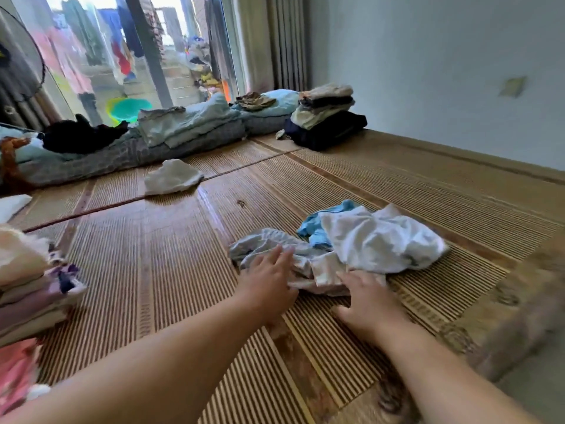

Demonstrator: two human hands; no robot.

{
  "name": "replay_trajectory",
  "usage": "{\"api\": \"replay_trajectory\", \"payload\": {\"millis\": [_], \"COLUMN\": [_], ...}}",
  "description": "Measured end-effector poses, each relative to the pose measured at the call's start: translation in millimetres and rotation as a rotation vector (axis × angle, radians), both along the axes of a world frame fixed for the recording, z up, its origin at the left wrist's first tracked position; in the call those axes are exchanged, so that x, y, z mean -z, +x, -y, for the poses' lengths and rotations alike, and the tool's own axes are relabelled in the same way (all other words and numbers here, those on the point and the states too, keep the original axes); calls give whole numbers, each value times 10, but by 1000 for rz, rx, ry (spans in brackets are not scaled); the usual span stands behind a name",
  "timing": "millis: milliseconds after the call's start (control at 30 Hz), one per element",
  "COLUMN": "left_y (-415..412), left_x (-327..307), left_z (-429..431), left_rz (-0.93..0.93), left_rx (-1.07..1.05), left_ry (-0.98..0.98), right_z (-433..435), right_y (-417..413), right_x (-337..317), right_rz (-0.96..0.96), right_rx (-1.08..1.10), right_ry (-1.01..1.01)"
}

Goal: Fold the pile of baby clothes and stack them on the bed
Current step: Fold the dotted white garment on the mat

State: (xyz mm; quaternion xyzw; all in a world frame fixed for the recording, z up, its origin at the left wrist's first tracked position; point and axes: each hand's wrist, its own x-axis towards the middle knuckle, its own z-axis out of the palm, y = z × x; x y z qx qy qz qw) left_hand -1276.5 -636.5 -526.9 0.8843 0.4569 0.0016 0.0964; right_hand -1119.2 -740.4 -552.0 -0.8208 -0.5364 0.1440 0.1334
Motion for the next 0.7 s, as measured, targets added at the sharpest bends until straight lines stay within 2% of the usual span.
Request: {"api": "replay_trajectory", "payload": {"millis": [100, 200, 267, 400, 500, 567, 633, 700], "left_y": [270, 362, 322, 8, -338, -561, -782, -1007], "left_x": [19, 9, -58, -394, -811, -1182, -1554, -1850], "left_z": [-251, -415, -442, -391, -240, -23, 247, 454], "left_rz": [-8, -125, -77, 138, 475, 717, 853, 949], "left_rx": [-30, -15, -30, -28, 25, 86, 99, 86], "left_ry": [-87, -22, -59, -92, -173, -274, -379, -465], "right_z": [-10, 10, 35, 68, 63, 34, 16, 11], "right_y": [116, 184, 181, 73, -132, -285, -430, -556], "right_x": [27, 9, -6, -90, -250, -398, -541, -662], "right_rz": [-27, -42, -49, -53, 17, -52, -188, -215], "right_rx": [22, 45, 42, 25, -32, -88, -104, -81], "right_ry": [65, 115, 108, 102, 145, 221, 303, 333]}}
